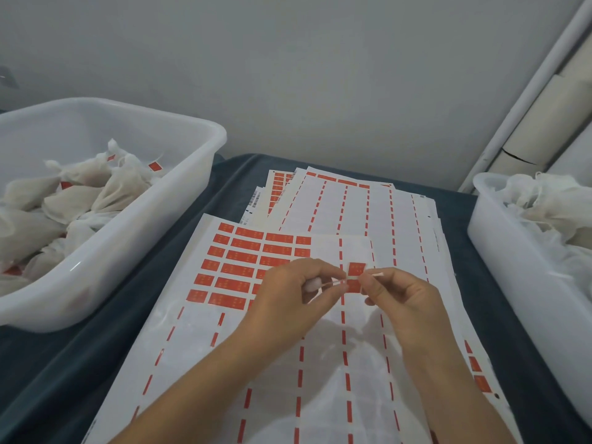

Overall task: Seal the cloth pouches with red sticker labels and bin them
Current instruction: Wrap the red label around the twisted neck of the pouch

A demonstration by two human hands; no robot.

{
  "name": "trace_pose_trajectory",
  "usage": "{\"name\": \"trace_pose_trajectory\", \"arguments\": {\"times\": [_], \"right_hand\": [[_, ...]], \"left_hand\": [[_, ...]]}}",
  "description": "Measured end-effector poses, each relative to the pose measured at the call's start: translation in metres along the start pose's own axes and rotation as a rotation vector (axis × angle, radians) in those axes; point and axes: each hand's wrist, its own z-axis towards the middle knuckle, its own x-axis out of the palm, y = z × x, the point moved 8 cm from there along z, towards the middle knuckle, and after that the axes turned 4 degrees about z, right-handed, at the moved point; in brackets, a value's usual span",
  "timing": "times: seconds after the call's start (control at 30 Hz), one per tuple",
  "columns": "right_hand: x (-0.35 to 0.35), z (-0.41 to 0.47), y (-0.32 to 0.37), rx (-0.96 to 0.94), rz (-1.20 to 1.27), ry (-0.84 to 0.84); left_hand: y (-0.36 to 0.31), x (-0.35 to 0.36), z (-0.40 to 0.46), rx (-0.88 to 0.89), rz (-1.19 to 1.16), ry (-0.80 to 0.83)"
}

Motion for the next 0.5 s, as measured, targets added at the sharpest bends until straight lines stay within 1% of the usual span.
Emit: {"name": "trace_pose_trajectory", "arguments": {"times": [0.17, 0.3, 0.37, 0.4, 0.5], "right_hand": [[-0.001, 0.001, -0.003, -0.008, -0.061, -0.003], [0.005, -0.001, -0.001, -0.011, -0.058, 0.027], [0.004, -0.001, 0.002, -0.01, -0.062, 0.032], [0.004, -0.001, 0.003, -0.013, -0.06, 0.035], [0.004, -0.001, 0.009, -0.065, -0.069, 0.057]], "left_hand": [[-0.005, 0.0, -0.001, 0.026, 0.081, -0.042], [-0.025, -0.007, -0.007, 0.253, 0.264, -0.103], [-0.028, -0.002, -0.01, 0.347, 0.357, -0.104], [-0.028, 0.0, -0.011, 0.367, 0.374, -0.11], [-0.023, -0.002, -0.009, 0.335, 0.346, -0.122]]}}
